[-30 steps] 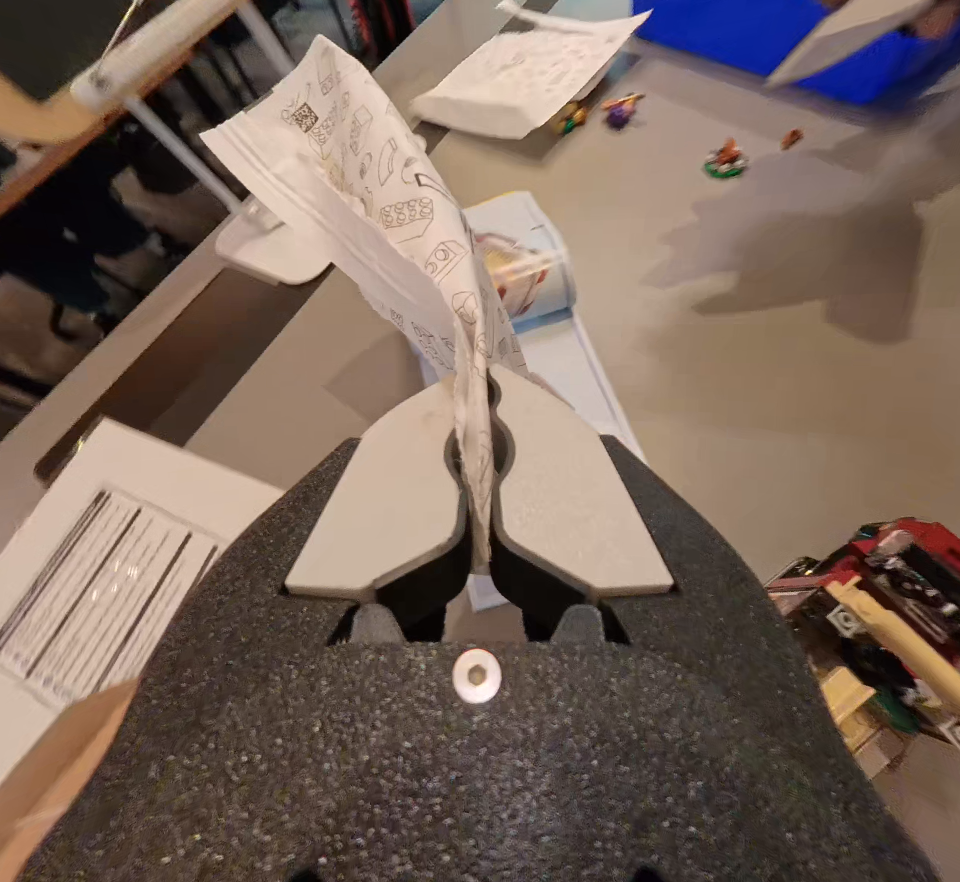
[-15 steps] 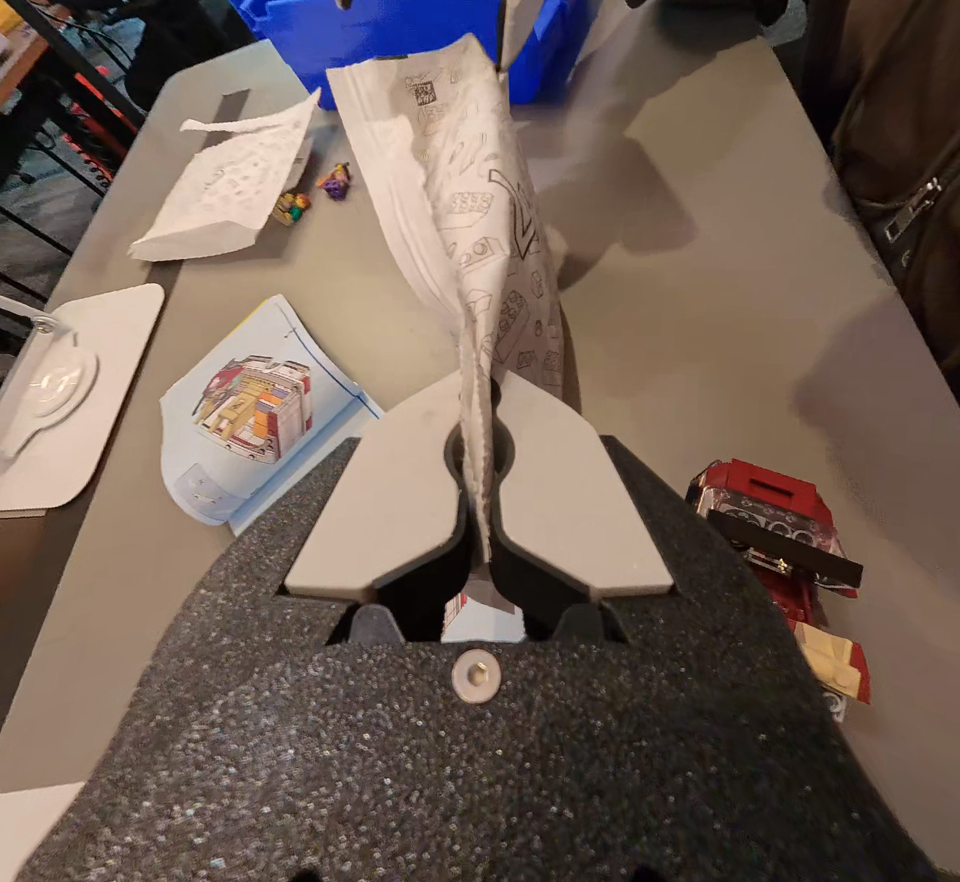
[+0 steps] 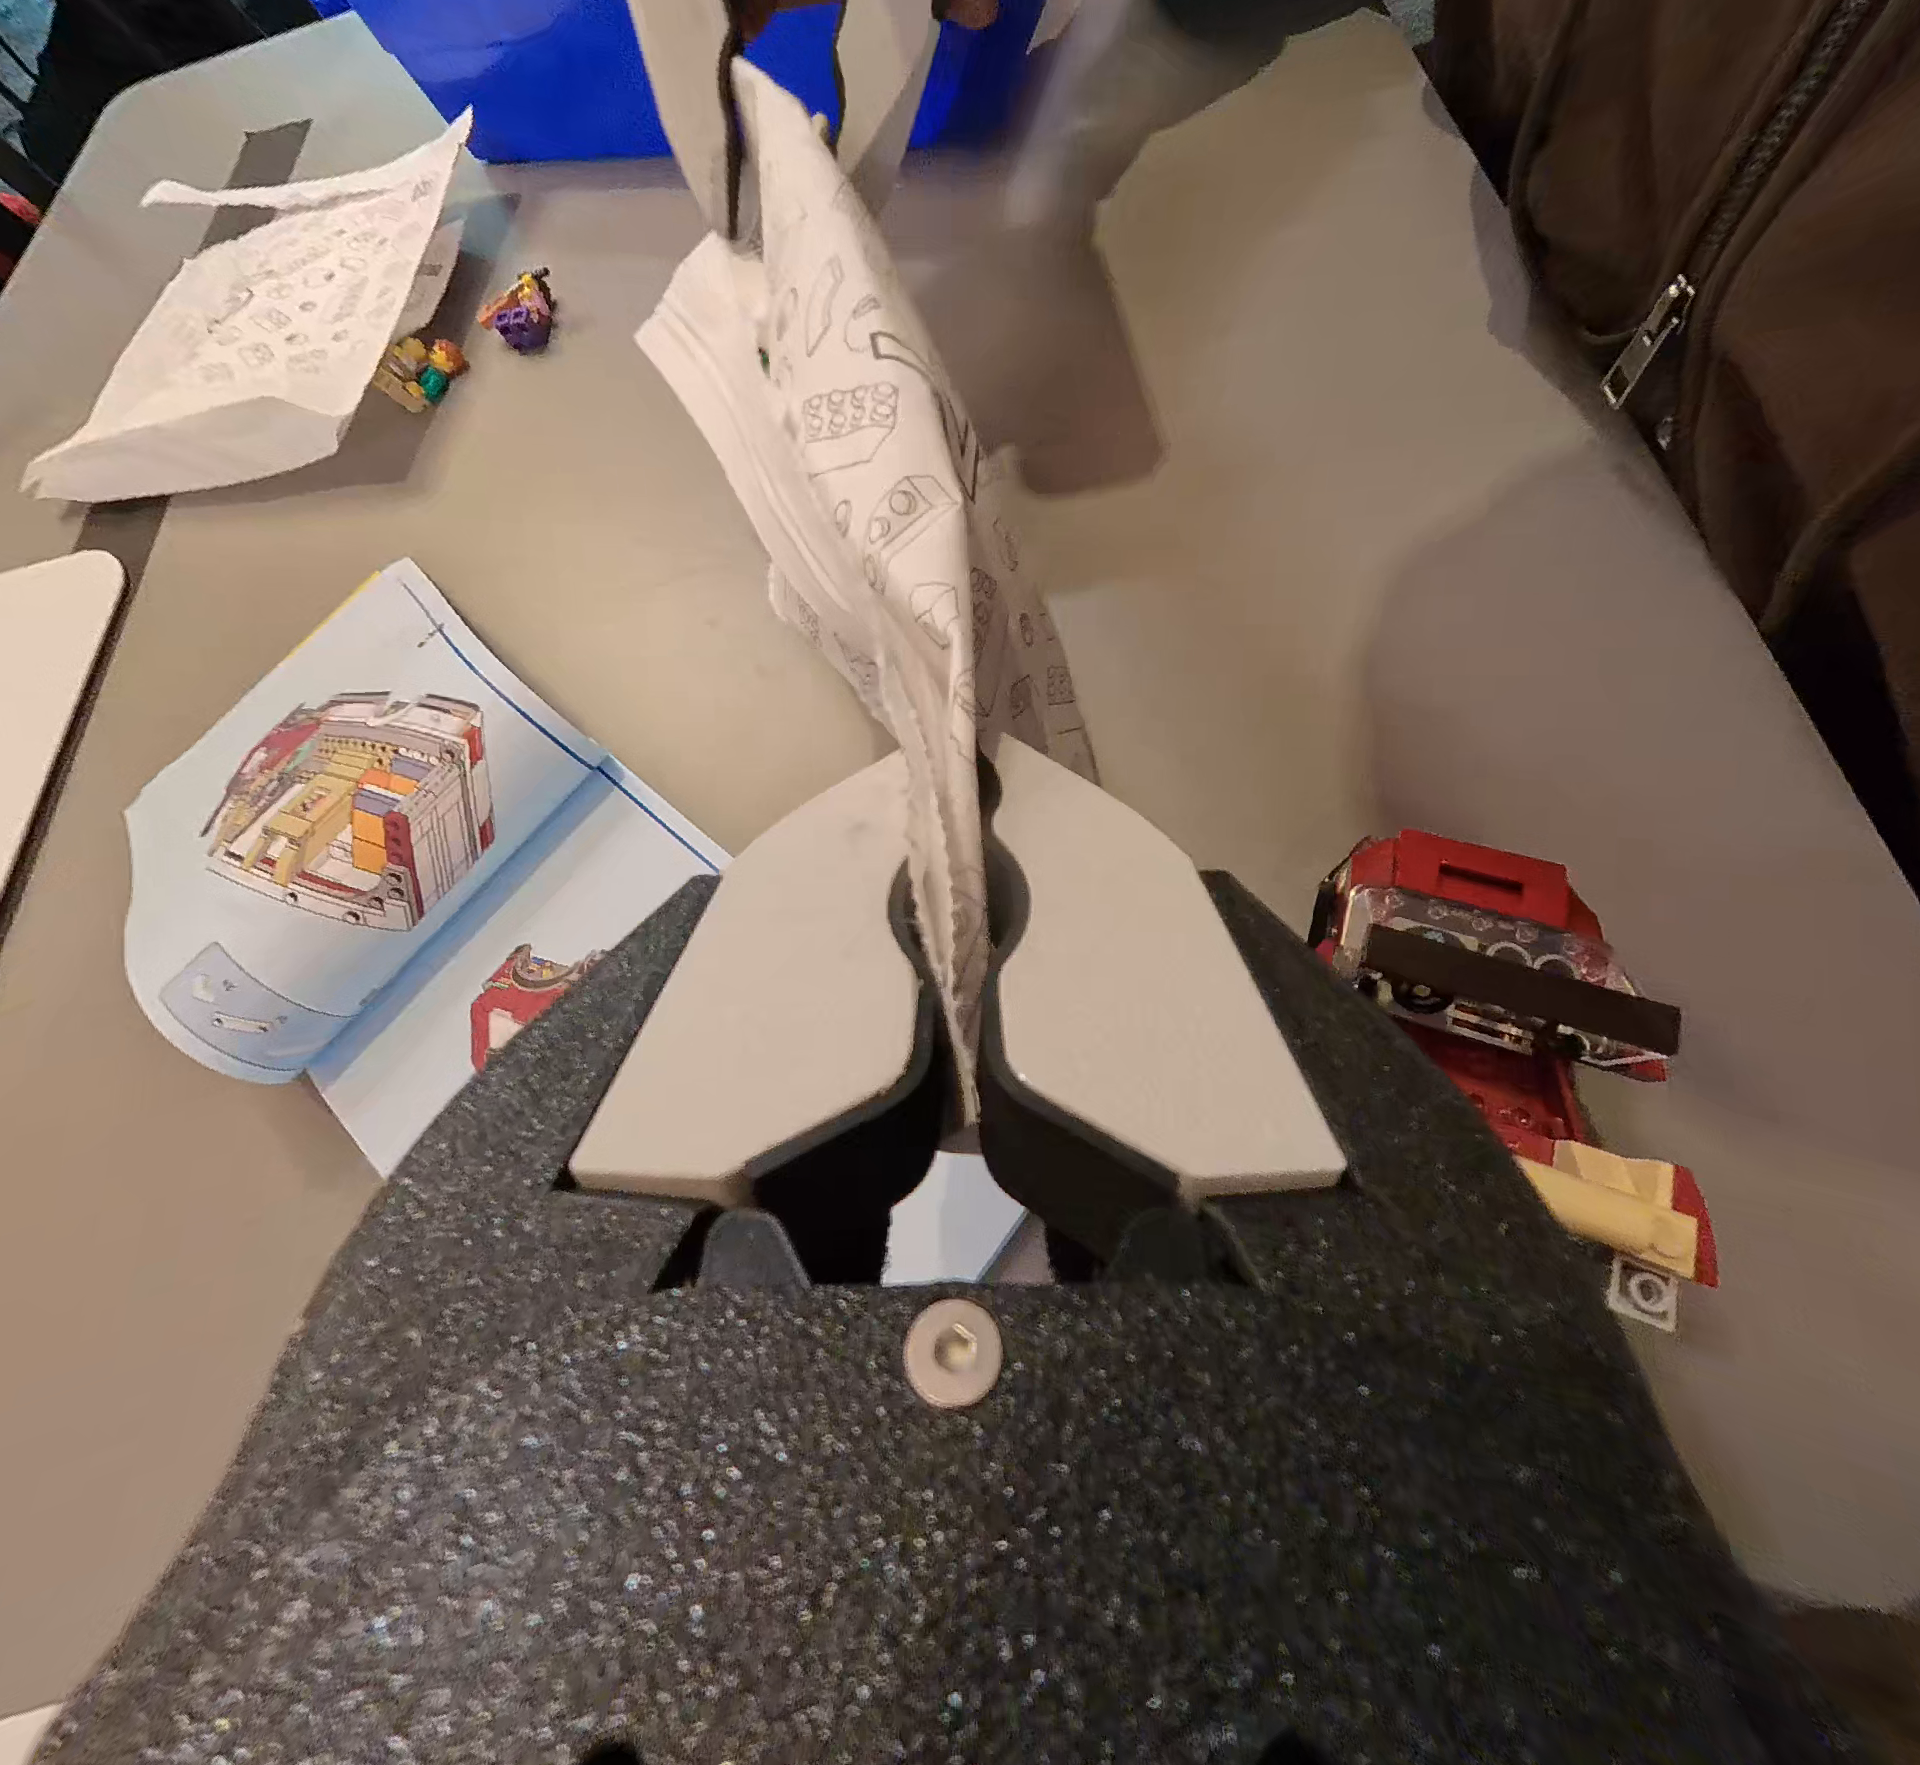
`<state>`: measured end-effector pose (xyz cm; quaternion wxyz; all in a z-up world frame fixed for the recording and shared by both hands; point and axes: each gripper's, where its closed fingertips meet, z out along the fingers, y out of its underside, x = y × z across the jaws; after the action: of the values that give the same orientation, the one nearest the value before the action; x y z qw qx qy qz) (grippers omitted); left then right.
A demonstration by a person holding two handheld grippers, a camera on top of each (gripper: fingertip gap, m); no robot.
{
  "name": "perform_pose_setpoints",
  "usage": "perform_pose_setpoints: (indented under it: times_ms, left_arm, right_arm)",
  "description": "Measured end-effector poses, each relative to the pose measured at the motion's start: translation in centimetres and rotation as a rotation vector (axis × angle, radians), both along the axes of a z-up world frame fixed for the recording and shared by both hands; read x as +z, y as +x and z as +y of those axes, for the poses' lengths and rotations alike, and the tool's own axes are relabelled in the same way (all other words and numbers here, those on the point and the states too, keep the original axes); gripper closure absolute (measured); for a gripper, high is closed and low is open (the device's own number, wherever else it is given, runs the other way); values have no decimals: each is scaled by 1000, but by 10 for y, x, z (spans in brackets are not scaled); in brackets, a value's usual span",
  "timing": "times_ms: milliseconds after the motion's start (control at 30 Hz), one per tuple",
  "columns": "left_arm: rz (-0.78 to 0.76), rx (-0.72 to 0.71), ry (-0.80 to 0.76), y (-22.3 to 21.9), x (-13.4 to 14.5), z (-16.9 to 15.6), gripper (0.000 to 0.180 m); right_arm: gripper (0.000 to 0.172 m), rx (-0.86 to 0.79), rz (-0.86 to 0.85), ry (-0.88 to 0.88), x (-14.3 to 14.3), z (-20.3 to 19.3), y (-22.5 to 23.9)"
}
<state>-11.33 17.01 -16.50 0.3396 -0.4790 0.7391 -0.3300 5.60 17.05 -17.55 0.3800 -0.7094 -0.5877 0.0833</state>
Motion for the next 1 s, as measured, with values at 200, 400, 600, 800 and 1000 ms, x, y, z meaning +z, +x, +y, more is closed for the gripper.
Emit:
perform_pose_setpoints:
  times_ms: [200,400,600,800,1000]
  left_arm:
    - [32,48,-44,-3,-8,9,178]
    - [32,78,-79,-5,-6,14,180]
    - [-18,150,-177,-11,8,25,180]
    - [-110,325,-267,-38,27,57,180]
    - [-283,733,-336,-85,49,128,180]
  right_arm:
    - [169,13,13,-44,-1,-3,-3]
    - [170,23,26,-89,-2,-7,-6]
    - [148,-85,143,-23,19,9,-7]
    - [138,-203,217,88,35,27,-2]
    - [139,-183,336,-8,8,15,-47]
